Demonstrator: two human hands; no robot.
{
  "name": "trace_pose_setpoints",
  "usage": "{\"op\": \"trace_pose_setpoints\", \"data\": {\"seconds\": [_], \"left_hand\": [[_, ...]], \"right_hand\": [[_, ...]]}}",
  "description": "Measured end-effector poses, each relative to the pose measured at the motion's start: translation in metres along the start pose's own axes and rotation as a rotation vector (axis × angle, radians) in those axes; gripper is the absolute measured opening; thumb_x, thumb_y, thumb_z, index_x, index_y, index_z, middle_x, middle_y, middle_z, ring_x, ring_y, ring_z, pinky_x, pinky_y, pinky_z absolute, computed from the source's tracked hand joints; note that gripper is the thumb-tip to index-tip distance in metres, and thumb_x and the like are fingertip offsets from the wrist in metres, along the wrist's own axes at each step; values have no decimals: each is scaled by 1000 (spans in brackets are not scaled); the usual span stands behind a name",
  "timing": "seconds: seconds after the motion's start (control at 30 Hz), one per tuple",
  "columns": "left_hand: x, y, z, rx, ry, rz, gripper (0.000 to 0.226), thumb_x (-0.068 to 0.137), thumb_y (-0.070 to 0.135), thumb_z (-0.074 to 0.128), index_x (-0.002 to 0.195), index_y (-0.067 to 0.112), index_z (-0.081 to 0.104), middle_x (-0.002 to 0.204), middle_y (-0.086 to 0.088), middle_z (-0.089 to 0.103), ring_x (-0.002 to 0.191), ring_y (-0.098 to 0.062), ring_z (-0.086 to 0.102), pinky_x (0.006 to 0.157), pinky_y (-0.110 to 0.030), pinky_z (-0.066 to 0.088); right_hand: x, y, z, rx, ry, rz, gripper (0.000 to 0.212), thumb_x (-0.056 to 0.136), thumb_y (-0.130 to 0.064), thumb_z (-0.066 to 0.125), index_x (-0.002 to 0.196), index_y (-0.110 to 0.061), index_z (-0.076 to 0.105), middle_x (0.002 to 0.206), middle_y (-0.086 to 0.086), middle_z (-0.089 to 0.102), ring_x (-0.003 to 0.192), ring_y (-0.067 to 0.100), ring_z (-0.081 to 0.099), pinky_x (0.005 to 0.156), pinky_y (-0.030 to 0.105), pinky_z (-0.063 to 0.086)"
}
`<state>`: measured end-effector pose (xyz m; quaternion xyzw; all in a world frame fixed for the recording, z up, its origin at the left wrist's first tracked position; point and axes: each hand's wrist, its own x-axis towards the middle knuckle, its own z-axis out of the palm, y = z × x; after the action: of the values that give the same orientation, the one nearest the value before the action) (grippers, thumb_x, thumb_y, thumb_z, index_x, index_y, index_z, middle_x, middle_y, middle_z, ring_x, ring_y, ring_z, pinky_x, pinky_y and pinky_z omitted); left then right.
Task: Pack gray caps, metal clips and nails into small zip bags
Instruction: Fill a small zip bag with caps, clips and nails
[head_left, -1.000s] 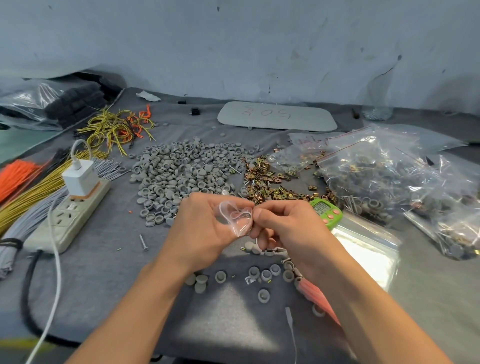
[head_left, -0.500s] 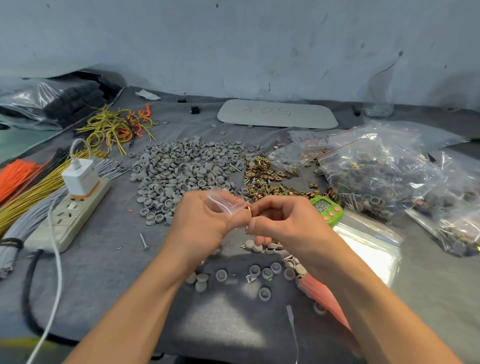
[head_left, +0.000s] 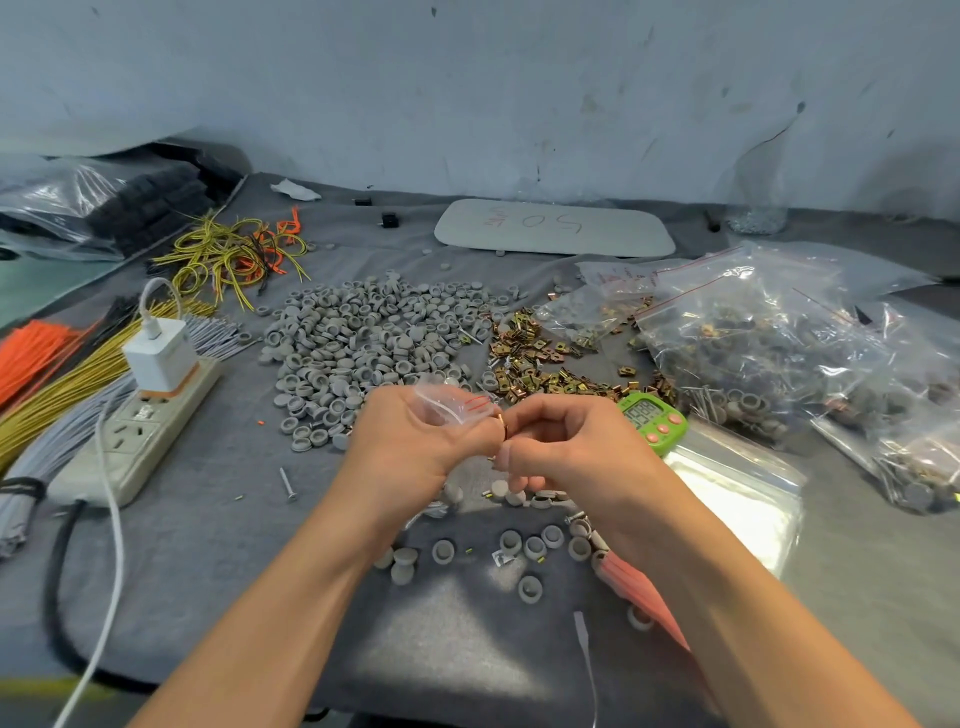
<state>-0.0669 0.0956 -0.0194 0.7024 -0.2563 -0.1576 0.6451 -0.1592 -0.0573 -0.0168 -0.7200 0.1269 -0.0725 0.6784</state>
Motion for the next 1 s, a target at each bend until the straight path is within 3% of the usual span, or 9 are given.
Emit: {"op": "trace_pose_setpoints", "data": {"seconds": [0.07, 0.17, 0.33, 0.43, 0.57, 0.7, 0.8, 1.0], "left_hand": [[0, -1, -2, -20, 26, 5, 25, 65, 20, 94, 86, 17, 81, 82, -11, 78, 80, -25, 76, 78, -50, 59], [0, -1, -5, 85, 5, 55, 29, 66, 31, 93, 91, 21, 82, 86, -2, 80, 85, -20, 77, 77, -38, 59], [-4, -2, -2, 238, -32, 119, 33, 64, 35, 89, 95, 43, 79, 83, 7, 79, 70, -12, 75, 64, -38, 60], [-4, -1, -1, 239, 16, 138, 37, 58, 54, 87, 93, 44, 79, 79, 8, 78, 68, -16, 75, 59, -37, 59], [-2, -3, -3, 157, 2, 104, 29, 68, 38, 93, 94, 36, 81, 85, 5, 80, 81, -16, 77, 71, -37, 59], [-1, -1, -2, 165, -32, 102, 23, 70, 36, 87, 93, 33, 83, 78, 9, 78, 71, -2, 71, 63, -16, 52], [-3, 0, 0, 179, -39, 150, 19, 79, 18, 88, 92, 30, 82, 76, 13, 77, 68, 3, 70, 60, -8, 47], [-2, -2, 1, 269, 52, 209, 10, 82, 15, 84, 80, 25, 83, 72, 9, 76, 64, -2, 69, 55, -19, 50]], "right_hand": [[0, 1, -1, 55, 25, 6, 14, 83, 3, 77, 93, -7, 78, 74, 11, 72, 63, 18, 65, 64, 28, 55], [0, 1, -3, 117, 57, 6, 11, 85, 0, 78, 88, -10, 81, 80, 19, 74, 63, 18, 66, 61, 24, 56], [1, 3, -2, 74, 76, -10, 12, 88, 3, 72, 82, -4, 80, 79, 26, 74, 61, 24, 67, 56, 25, 56], [2, 2, -2, 137, 77, 20, 12, 92, 4, 68, 86, 3, 77, 82, 28, 74, 60, 25, 69, 54, 25, 55], [2, 1, -5, 206, 59, 42, 14, 96, 3, 63, 91, 8, 75, 91, 33, 73, 60, 23, 68, 52, 23, 55], [3, 2, -6, 160, 73, 32, 18, 98, 1, 62, 91, 12, 73, 85, 32, 72, 56, 22, 66, 49, 24, 53], [3, 2, -5, 121, 70, 0, 20, 98, 0, 60, 88, 12, 73, 76, 26, 71, 54, 21, 64, 47, 23, 50], [2, 1, 6, 98, 107, -24, 27, 101, 0, 58, 81, 6, 75, 65, 15, 69, 50, 19, 62, 45, 24, 49]]}}
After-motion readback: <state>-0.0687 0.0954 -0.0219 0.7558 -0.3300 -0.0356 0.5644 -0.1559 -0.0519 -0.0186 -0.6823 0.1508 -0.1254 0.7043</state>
